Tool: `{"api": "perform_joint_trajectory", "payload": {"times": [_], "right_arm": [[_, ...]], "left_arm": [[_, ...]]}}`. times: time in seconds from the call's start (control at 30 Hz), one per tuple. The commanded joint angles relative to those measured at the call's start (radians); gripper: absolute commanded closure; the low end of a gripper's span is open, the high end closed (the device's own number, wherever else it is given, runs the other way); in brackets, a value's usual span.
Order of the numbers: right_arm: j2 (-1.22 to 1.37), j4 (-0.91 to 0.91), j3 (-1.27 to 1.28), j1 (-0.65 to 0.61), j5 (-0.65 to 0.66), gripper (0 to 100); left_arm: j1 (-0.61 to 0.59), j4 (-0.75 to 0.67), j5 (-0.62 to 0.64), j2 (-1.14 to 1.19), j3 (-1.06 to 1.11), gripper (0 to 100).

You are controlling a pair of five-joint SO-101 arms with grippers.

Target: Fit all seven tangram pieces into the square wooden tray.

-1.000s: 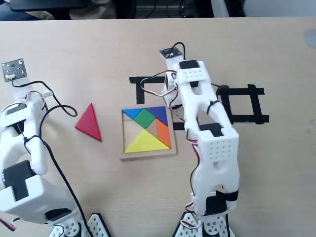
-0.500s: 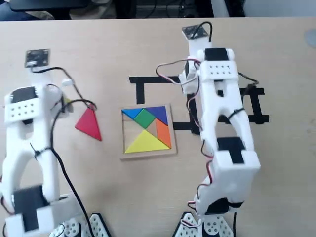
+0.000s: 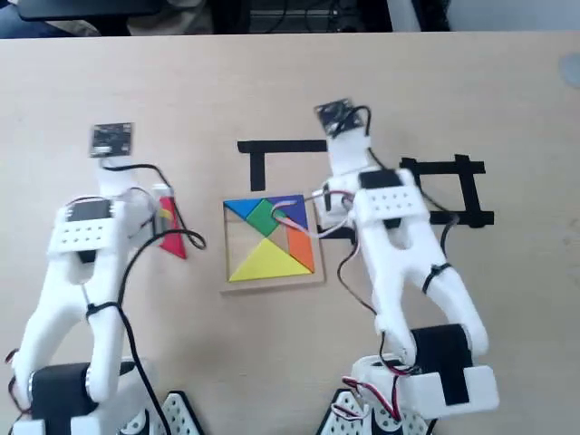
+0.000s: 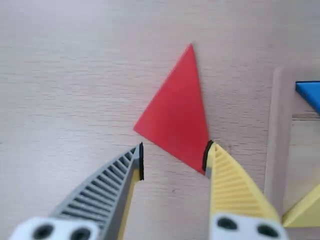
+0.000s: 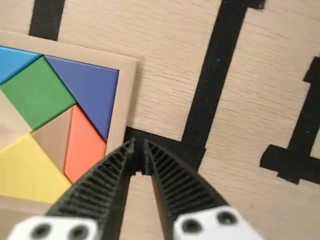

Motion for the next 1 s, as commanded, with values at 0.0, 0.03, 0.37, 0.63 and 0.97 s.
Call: {"api": "perform_joint_trajectory", "payload": {"times": [0.0,0.03,0.37,0.63,0.97], "right_arm": [[-0.024,-0.037,0.004,-0.009,0.023,98.7],[-0.008,-0.041,0.004,-0.009,0.032,98.7],[0.104,-0.11,-0.021,0.032,0.04,98.7],[0.111,-0.115,-0.038,0.069,0.04,98.7],[0.113,-0.12,-0.041,0.071,0.04,98.7]], "left_arm": [[0.024,-0.046,0.005,0.054,-0.047,78],[0.01,-0.068,-0.023,0.083,-0.076,78],[-0.197,-0.127,-0.371,0.359,-0.394,96],[-0.188,-0.118,-0.608,0.623,-0.506,97],[-0.064,0.137,-0.629,0.595,-0.526,97]]}}
